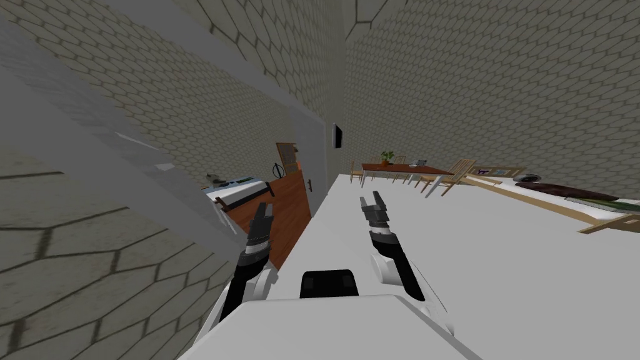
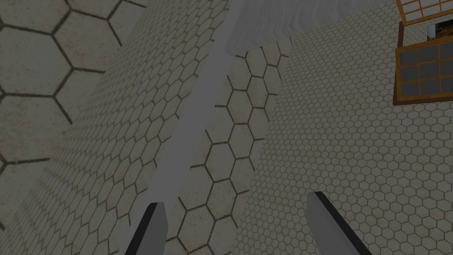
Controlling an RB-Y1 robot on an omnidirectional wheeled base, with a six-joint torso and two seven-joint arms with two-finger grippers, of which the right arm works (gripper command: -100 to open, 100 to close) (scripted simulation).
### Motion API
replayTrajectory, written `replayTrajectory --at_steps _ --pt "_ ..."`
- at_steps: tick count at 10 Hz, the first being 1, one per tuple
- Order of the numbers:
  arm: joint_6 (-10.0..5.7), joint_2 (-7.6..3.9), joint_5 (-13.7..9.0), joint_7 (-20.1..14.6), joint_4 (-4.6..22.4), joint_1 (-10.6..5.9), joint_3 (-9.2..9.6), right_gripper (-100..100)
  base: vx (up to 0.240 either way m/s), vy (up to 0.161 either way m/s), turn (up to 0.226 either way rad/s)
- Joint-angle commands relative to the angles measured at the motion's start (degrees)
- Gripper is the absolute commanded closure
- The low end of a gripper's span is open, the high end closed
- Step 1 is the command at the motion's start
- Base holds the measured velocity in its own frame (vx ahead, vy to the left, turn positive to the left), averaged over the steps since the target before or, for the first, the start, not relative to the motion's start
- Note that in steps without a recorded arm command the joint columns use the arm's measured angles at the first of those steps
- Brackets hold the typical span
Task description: Push the door open
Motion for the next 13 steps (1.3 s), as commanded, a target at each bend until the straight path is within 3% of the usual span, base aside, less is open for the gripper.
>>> replayTrajectory --at_steps 1,7,13 --pt "-0.43 -0.47 -0.9 -1.4 1.8 -0.92 1.53 -100 0.121 -0.024 0.053" --pt "-2.28 -2.4 -5.4 -7.8 9.1 -4.63 8.25 -100 0.147 -0.018 0.065" --pt "-3.8 -3.64 -9.1 -13.1 15.1 -7.67 13.78 -100 0.121 -0.032 0.056"
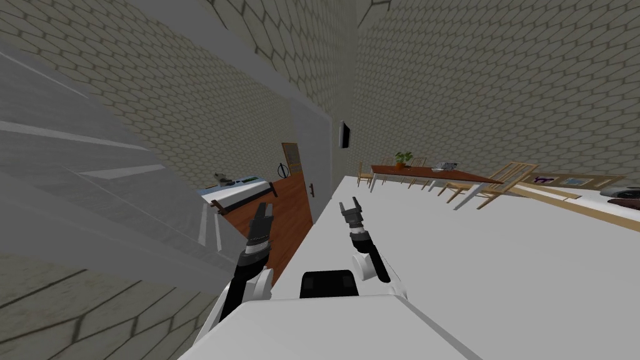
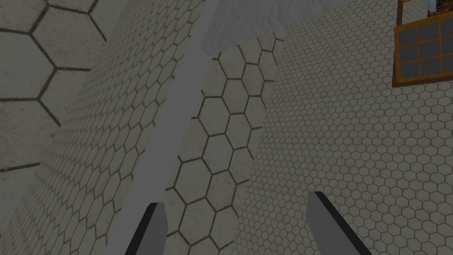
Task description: Push the door open
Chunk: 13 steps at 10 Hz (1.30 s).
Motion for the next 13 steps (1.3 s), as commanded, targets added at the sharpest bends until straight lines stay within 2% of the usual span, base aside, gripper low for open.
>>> replayTrajectory --at_steps 1,8,9,13 --pt "-0.66 -0.56 -1.5 -2.3 2.3 -1.1 2.21 -100 0.119 -0.046 0.087" --pt "-2.34 -1.64 -5.6 -8.2 9.0 -4.48 8.34 -100 0.107 -0.02 0.052" --pt "-2.83 -1.94 -6.8 -9.9 11.0 -5.46 10.12 -100 0.122 -0.047 0.091" --pt "-3.84 -2.47 -9.2 -13.4 15.0 -7.48 13.8 -100 0.114 -0.046 0.059"
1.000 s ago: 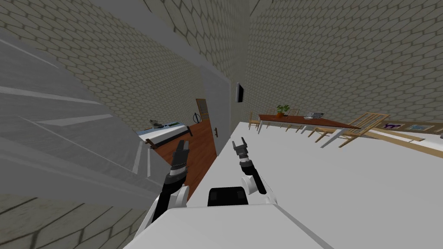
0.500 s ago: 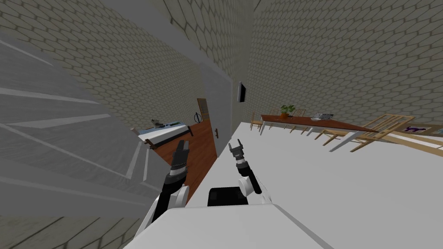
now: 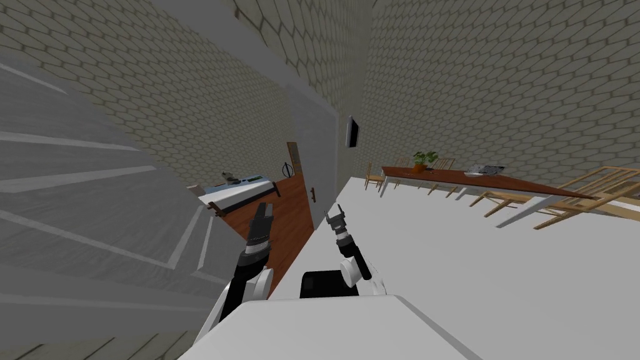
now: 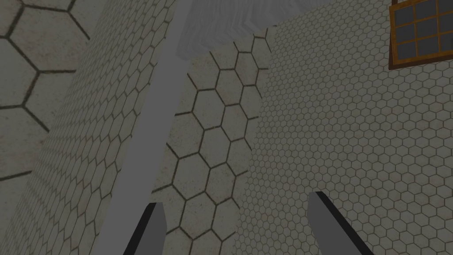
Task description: Push the door open
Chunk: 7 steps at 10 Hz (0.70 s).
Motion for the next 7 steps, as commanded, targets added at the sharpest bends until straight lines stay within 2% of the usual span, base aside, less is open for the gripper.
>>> replayTrajectory --at_steps 1,7 --pt "-0.61 -0.31 -1.6 -2.4 2.5 -1.25 2.47 -100 0.14 -0.031 0.092" --pt "-2.13 -1.01 -5.3 -7.7 8.5 -4.29 7.98 -100 0.101 -0.038 0.057"
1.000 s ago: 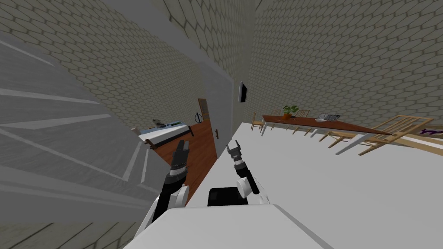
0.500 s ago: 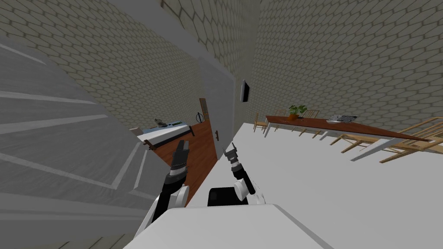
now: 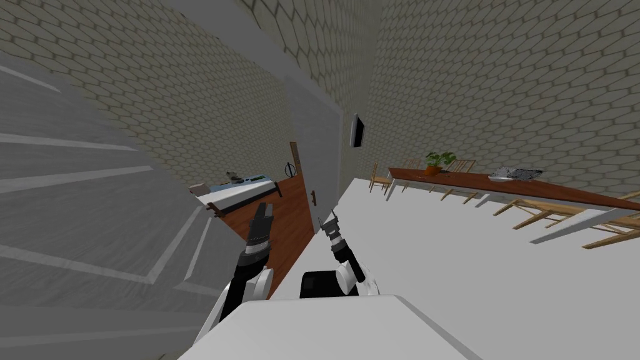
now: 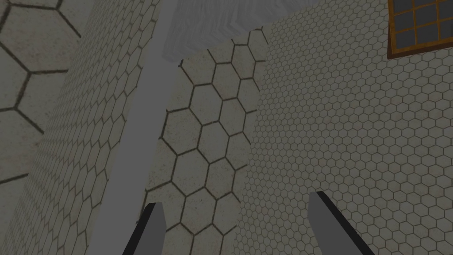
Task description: Push the door open
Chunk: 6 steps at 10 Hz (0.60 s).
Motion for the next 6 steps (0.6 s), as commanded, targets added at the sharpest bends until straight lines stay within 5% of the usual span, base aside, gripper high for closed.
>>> replayTrajectory --at_steps 1,6 --pt "-0.43 -0.18 -1.6 -2.3 2.4 -1.36 2.39 -100 0.121 -0.042 0.087" --pt "-1.66 -0.67 -4.6 -6.6 7.3 -3.82 6.85 -100 0.107 -0.045 0.055"
